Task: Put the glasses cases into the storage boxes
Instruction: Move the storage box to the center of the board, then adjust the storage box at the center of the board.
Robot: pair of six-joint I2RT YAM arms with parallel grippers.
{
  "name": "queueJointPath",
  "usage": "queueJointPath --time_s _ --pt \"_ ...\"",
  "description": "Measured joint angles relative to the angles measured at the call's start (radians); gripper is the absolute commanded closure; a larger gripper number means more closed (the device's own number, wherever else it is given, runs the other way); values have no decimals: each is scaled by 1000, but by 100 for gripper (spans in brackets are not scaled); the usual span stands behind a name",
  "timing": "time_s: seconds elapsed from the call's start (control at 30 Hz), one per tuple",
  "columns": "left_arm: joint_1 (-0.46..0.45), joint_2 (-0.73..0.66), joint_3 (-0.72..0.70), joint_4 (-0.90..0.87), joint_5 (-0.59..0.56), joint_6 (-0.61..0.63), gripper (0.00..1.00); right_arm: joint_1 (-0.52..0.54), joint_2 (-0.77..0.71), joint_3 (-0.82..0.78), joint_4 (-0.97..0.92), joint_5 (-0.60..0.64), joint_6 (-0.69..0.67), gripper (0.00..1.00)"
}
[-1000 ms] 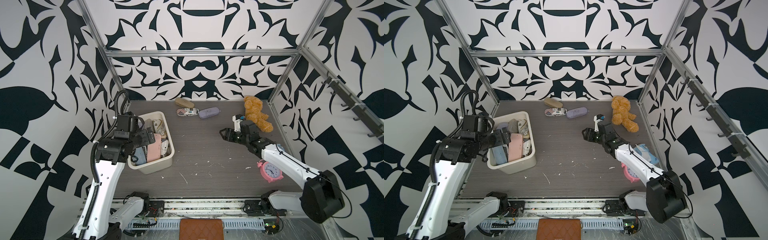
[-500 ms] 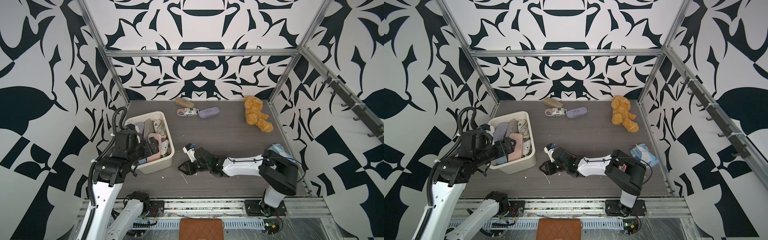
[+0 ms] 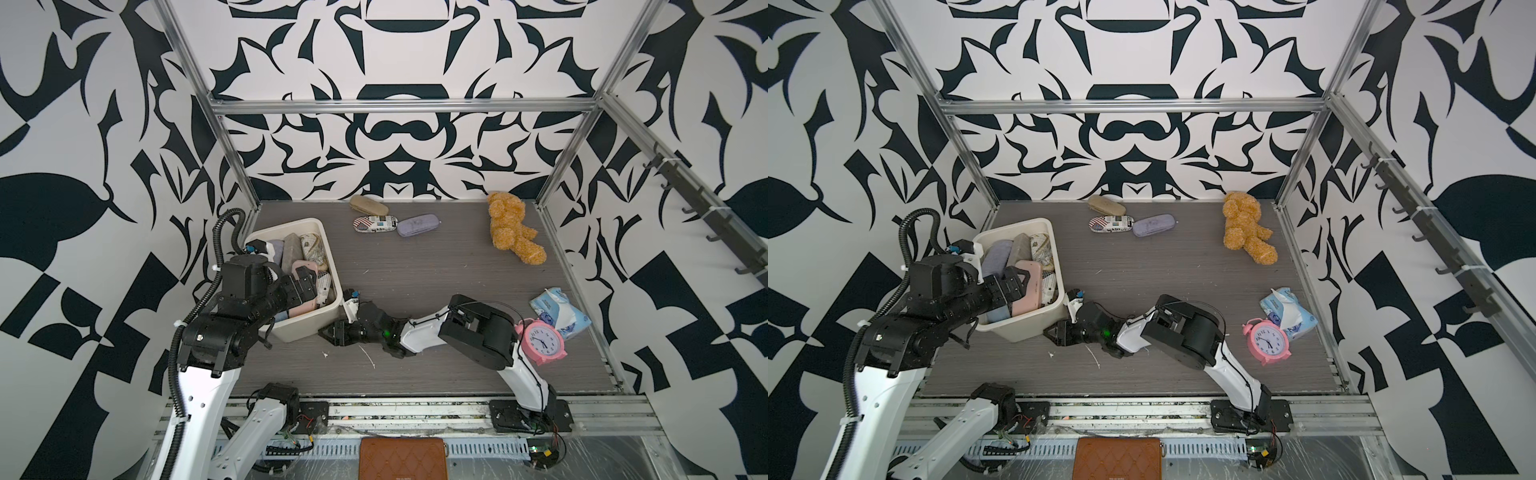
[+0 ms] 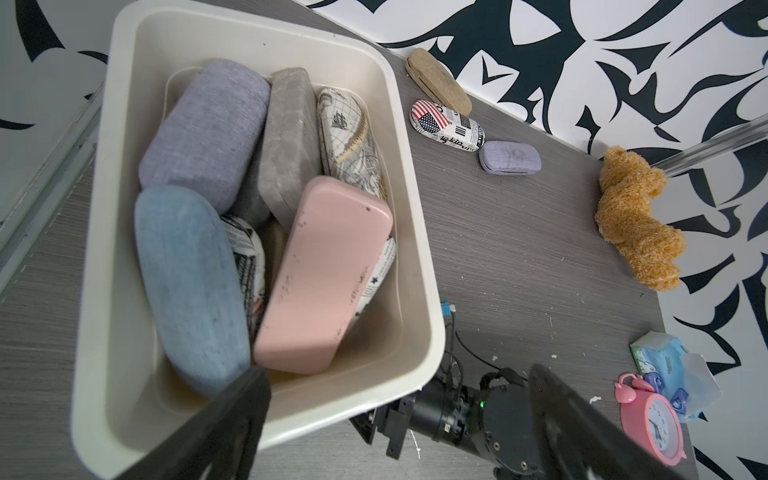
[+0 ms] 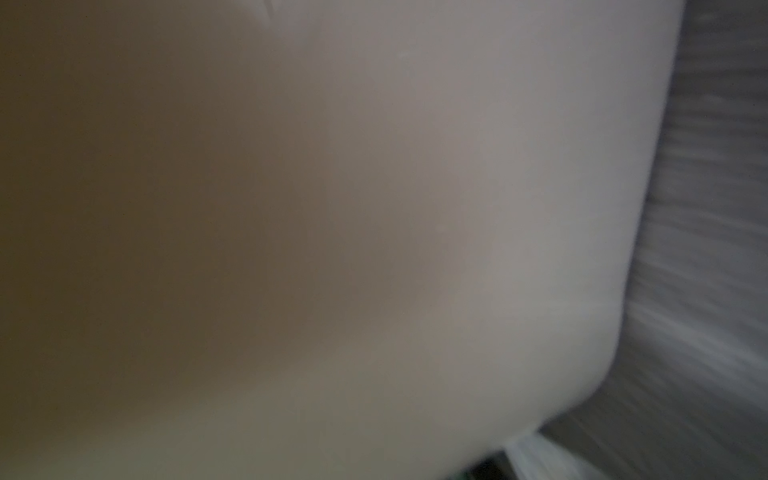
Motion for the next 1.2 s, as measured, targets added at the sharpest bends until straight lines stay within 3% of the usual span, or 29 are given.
queueJointPath --time_s 0.17,0.4,0.5,0.6,0.67,0.77,0.9,1.03,1.2 --pt "0 14 0 15 22 9 1 -4 59 148 -53 -3 -2 51" --pt "0 90 20 39 64 21 1 -16 26 161 -131 -22 -69 51" --pt "-14 157 64 59 105 28 1 -31 -46 93 -151 -18 -92 51" --pt "-125 262 117 100 64 46 1 -73 -193 -74 -159 -4 -104 51" --pt "-221 372 171 130 33 63 1 -124 -312 -193 -190 18 -123 50" --pt "-282 558 251 204 24 77 1 -198 -484 -311 -288 69 -169 47" --pt "-291 839 372 304 23 79 1 -281 -731 -386 -477 177 -262 42" --pt "-304 1106 536 393 17 80 1 -365 -964 -427 -650 285 -343 30" --pt "-320 1413 795 477 26 92 1 -560 -1130 -481 -791 371 -407 29"
